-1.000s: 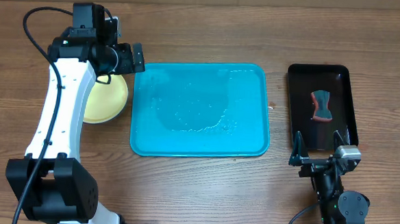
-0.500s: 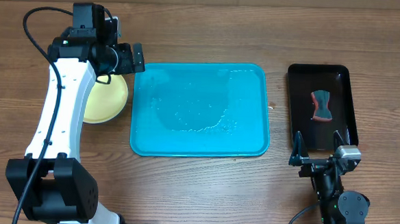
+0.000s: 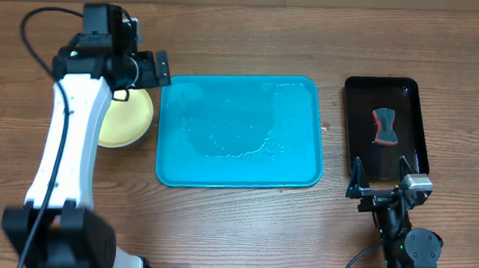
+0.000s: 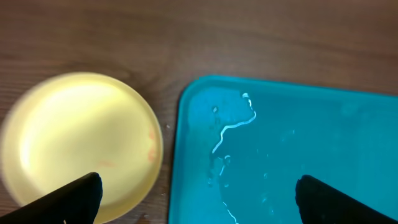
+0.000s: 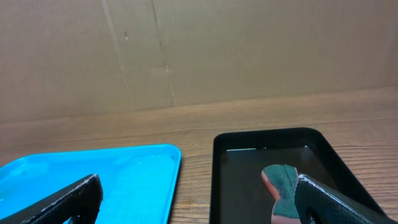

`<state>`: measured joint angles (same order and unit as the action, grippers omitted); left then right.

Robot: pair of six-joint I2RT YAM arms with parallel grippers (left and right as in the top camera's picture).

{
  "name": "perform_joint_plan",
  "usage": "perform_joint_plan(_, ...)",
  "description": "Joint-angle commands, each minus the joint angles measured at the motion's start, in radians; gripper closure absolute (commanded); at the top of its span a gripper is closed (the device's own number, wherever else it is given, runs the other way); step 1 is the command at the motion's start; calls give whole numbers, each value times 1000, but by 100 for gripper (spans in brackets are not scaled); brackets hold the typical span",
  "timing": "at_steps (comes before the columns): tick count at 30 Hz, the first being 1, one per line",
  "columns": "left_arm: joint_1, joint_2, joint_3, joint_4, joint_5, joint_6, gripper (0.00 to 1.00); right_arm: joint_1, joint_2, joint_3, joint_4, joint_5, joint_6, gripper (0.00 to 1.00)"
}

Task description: Clean dirty plates on tray and stack at the side

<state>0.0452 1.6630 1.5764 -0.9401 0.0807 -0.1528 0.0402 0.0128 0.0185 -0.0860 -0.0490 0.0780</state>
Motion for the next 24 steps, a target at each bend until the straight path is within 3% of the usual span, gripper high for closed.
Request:
perform_joint_plan(1, -7, -205, -32, 42, -100, 26, 0, 6, -10, -11, 6, -8, 5, 0)
perform_joint_plan(9, -6, -719, -480, 402, -106, 207, 0, 6, -10, -11, 6, -7, 5, 0)
perform_joint_plan(16, -6, -1106, -908, 625, -106, 221, 0, 6, -10, -11, 6, -8, 5, 0)
perform_joint_plan(24, -6, -1397, -1296, 915, -106, 221, 0, 6, -10, -11, 6, -7, 5, 0)
